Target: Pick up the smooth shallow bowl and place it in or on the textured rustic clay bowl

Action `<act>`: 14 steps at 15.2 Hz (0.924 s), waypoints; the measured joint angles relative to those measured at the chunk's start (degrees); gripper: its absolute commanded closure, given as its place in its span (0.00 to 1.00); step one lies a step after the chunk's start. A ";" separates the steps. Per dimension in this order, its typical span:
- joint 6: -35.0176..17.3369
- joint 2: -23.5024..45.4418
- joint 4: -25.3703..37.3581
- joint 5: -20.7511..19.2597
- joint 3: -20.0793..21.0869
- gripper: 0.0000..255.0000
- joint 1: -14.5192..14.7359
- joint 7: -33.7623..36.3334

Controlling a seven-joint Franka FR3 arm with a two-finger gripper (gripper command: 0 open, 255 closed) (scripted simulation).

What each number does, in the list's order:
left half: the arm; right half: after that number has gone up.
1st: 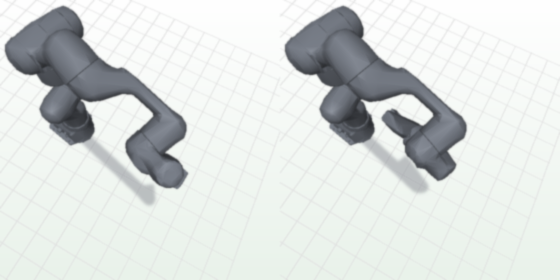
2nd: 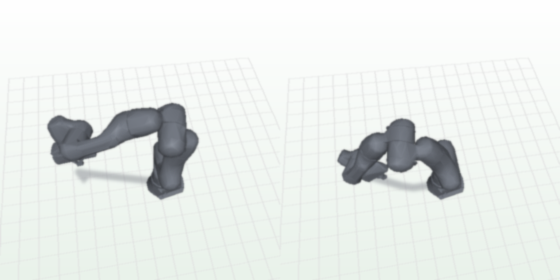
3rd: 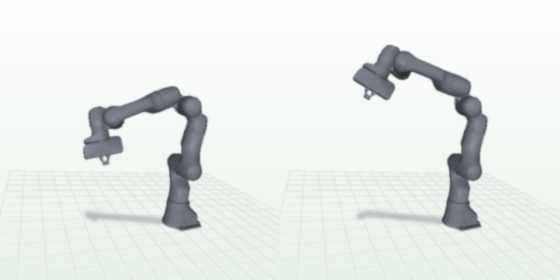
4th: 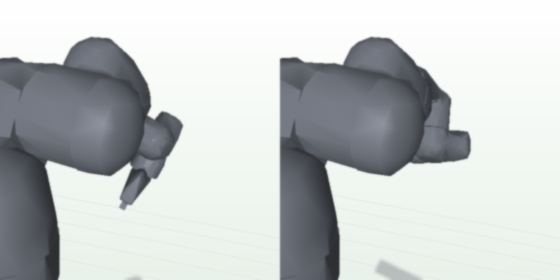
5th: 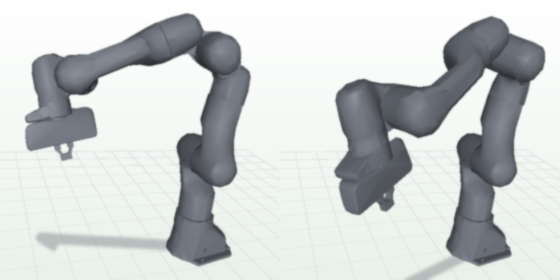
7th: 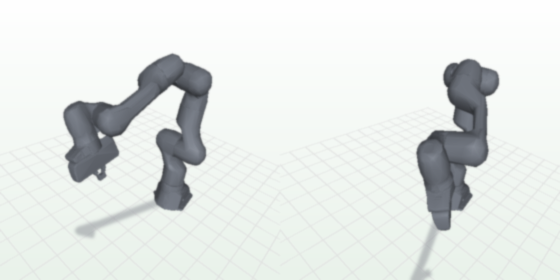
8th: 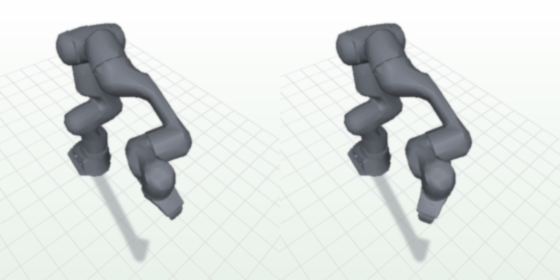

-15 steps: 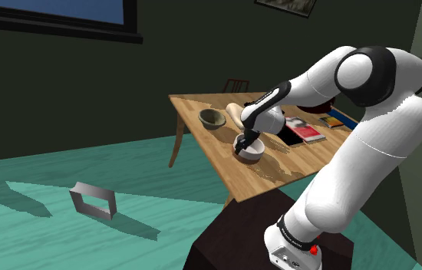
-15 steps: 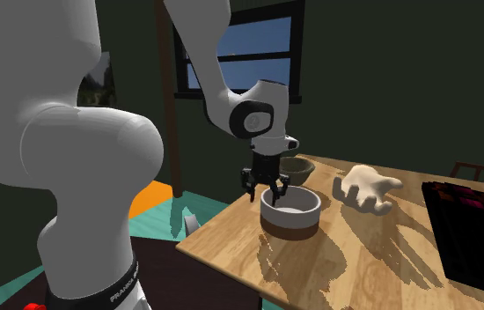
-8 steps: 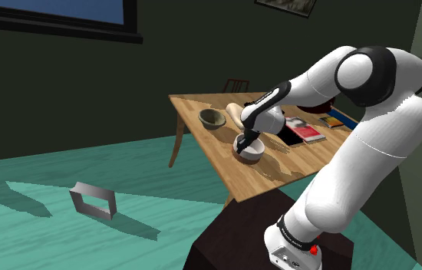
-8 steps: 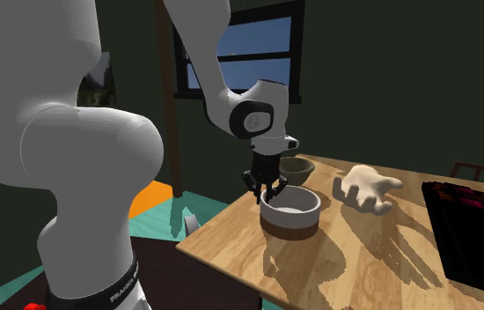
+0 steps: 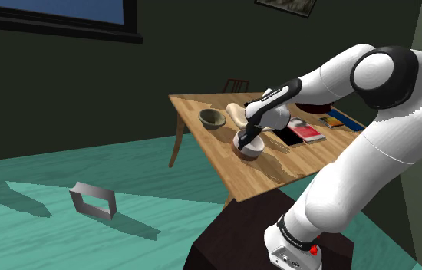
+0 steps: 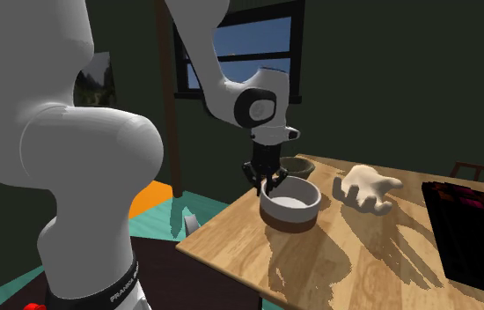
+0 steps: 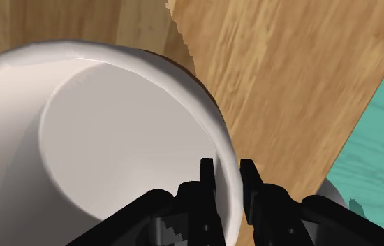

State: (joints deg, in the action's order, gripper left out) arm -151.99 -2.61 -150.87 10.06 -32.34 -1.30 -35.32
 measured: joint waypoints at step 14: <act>12.06 -11.43 2.35 -11.41 2.22 1.00 -3.43 9.08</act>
State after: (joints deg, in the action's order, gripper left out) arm -139.93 -14.04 -148.52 -1.36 -30.13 -4.73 -26.24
